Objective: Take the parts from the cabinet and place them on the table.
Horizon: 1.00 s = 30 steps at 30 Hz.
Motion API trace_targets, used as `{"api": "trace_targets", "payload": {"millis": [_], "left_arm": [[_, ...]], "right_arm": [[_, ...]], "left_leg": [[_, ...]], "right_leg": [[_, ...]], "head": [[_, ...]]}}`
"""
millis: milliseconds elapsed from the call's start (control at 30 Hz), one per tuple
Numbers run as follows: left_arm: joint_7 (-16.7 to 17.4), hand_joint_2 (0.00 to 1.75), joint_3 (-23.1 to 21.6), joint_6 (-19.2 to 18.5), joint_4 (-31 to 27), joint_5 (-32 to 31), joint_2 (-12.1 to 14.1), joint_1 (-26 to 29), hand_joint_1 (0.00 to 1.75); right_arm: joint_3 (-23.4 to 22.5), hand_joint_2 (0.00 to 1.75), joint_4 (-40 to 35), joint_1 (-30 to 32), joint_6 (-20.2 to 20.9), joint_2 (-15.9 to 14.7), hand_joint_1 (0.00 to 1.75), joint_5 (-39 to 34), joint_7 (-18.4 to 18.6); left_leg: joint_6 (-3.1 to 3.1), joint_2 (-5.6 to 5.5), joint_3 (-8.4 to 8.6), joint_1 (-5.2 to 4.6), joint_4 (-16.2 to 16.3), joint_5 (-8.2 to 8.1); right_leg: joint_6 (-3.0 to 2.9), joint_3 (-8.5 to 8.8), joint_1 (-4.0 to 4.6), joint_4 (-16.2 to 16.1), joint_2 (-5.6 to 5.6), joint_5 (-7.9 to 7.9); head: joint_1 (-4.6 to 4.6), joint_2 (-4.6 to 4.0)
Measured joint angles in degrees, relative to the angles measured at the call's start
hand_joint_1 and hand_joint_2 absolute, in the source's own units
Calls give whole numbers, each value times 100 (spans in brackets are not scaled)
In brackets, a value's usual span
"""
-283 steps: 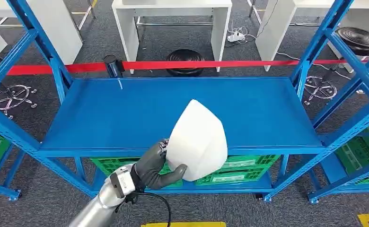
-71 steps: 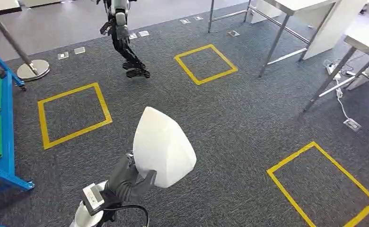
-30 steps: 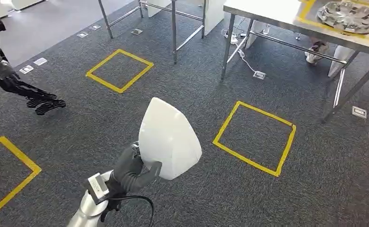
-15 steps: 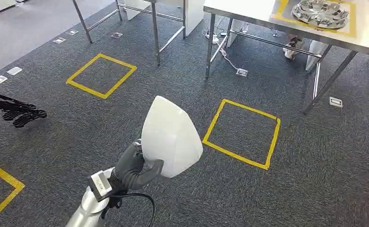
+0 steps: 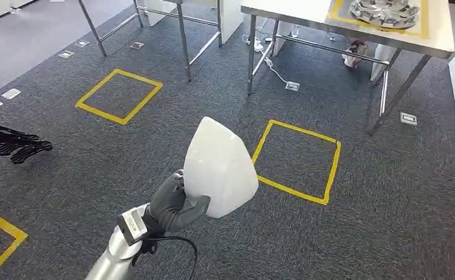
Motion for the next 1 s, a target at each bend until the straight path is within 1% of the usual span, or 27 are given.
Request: {"api": "trace_targets", "payload": {"millis": [33,67,100,133,167,200,233,267,300,333,367,400,467,500,533,567,633,667,700,733,767,800,833,867,900,967,1000], "left_arm": [[0,175,-4,0,-6,0,0,-4,175],[0,175,-7,0,-13,0,0,-4,175],[0,175,-9,0,-11,0,4,2,175],[2,175,-9,0,-11,0,9,12,175],[2,175,-13,0,-9,0,15,15,175],[2,175,-15,0,-9,-2,17,15,175],[2,175,-17,0,-11,-2,17,14,175],[2,175,-17,0,-13,-4,17,11,175],[4,175,-20,0,-17,-9,17,7,175],[4,175,-20,0,-24,-20,17,4,175],[13,175,-26,0,-33,-22,13,1,175],[20,175,-26,0,-35,-22,15,2,175],[39,175,-28,0,-46,-33,13,2,175],[46,175,-30,0,-68,-37,9,0,175],[55,175,-31,0,-83,-39,4,-3,175],[66,175,-31,2,-96,-42,0,-6,175],[90,175,-31,7,-96,-61,0,12,175],[90,175,-31,9,-96,-61,0,17,175],[92,175,-31,9,-96,-66,0,17,175],[94,175,-31,18,-96,-72,0,17,175],[101,175,-31,31,-98,-81,0,17,175],[103,175,-31,48,-109,-94,0,18,175],[103,175,-31,50,-127,-94,0,16,175],[103,175,-31,52,-135,-94,0,11,175],[103,175,-33,50,-140,-94,0,7,175],[103,175,-37,50,-140,-92,0,6,175],[103,175,-35,50,-142,-92,-2,-7,175]], "right_arm": [[-2,175,0,3,-4,4,0,9,0],[-2,175,0,-3,-15,4,0,15,-7],[-2,175,0,-5,-22,7,0,17,-7],[-2,175,0,0,-35,9,0,20,-7],[-2,175,2,11,-52,9,0,26,0],[-2,175,2,20,-61,11,0,33,4],[-2,175,2,24,-63,13,0,31,4],[-2,175,0,23,-63,17,0,31,2],[-2,175,0,22,-74,22,0,35,4],[-2,175,0,23,-141,28,0,74,17],[0,175,0,21,-214,33,0,127,43],[-2,175,0,27,-262,33,0,149,52],[-2,175,0,29,-426,42,0,153,137],[0,175,0,27,-496,44,0,155,149],[0,175,0,29,-560,57,0,151,140],[-2,175,0,23,-638,63,0,138,86],[-4,175,0,24,-726,63,0,116,-16],[-11,175,0,29,-721,66,0,94,-39],[-24,175,0,34,-719,66,0,83,-68],[-41,175,0,36,-726,70,0,83,-131],[-46,175,0,34,-732,72,0,68,-193],[-59,175,0,28,-732,70,0,37,-223],[-87,175,0,23,-719,70,0,33,-238],[-100,175,0,6,-693,70,0,35,-230],[-105,175,0,3,-663,72,0,33,-208],[-122,175,0,12,-520,68,0,53,-173],[-122,175,0,10,-503,68,0,83,-133]], "left_leg": [[-18,-114,-51,2,166,-128],[-29,-183,-222,11,539,-350],[-44,-212,-445,18,1005,-575],[-54,-221,-666,17,1450,-743],[-60,-223,-835,18,1757,-803],[-58,-223,-847,18,1742,-714],[-46,-223,-720,20,1442,-488],[-32,-224,-503,21,987,-232],[-10,-229,-245,22,461,7],[17,-265,-59,21,63,86],[39,-273,-34,8,-11,46],[63,-272,-50,2,-5,51],[138,-270,-54,-32,-8,50],[185,-260,-10,10,-59,82],[209,-247,4,16,-71,89],[236,-241,4,20,-70,87],[264,-216,2,14,-67,70],[266,-214,2,13,-65,65],[260,-214,7,14,-64,59],[253,-215,18,15,-62,46],[236,-215,40,17,-58,29],[217,-215,71,20,-50,3],[186,-214,93,16,-43,-24],[147,-217,90,-26,-26,-49],[121,-217,91,-23,-33,-54],[55,-212,122,-1,-83,-60],[8,-204,144,-17,-84,-87]], "right_leg": [[-29,7,-3,-3,21,3],[-53,4,-5,-3,57,5],[-62,1,-2,-1,85,1],[-73,-1,2,0,106,-6],[-75,-1,4,4,121,-11],[-71,4,4,8,136,-15],[-60,12,2,13,159,-23],[-47,23,0,20,175,-31],[-30,39,0,26,189,-41],[-7,44,2,32,198,-54],[38,28,38,63,213,-78],[69,25,34,53,211,-69],[144,36,11,28,212,-65],[179,36,9,44,205,-89],[210,-1,1,170,160,-169],[238,-160,-5,486,142,-356],[279,-654,-13,1455,134,-793],[289,-845,-13,1798,133,-879],[295,-918,-17,1879,130,-826],[294,-855,-26,1686,124,-637],[289,-654,-33,1245,112,-363],[277,-364,-34,655,87,-73],[260,-113,-36,142,41,84],[209,-79,14,85,31,-3],[161,-96,11,77,53,9],[94,-99,37,78,66,-19],[50,-67,0,43,75,-5]], "head": [[-24,0],[-59,0],[-81,0],[-85,0],[-92,0],[-92,0],[-103,0],[-107,0],[-114,0],[-124,0],[-123,0],[-107,0],[-105,0],[-109,0],[-92,0],[-50,0],[-31,0],[-26,0],[-24,0],[-20,0],[-20,0],[-15,0],[-7,0],[-2,0],[-17,0],[-20,0],[-24,0]]}}
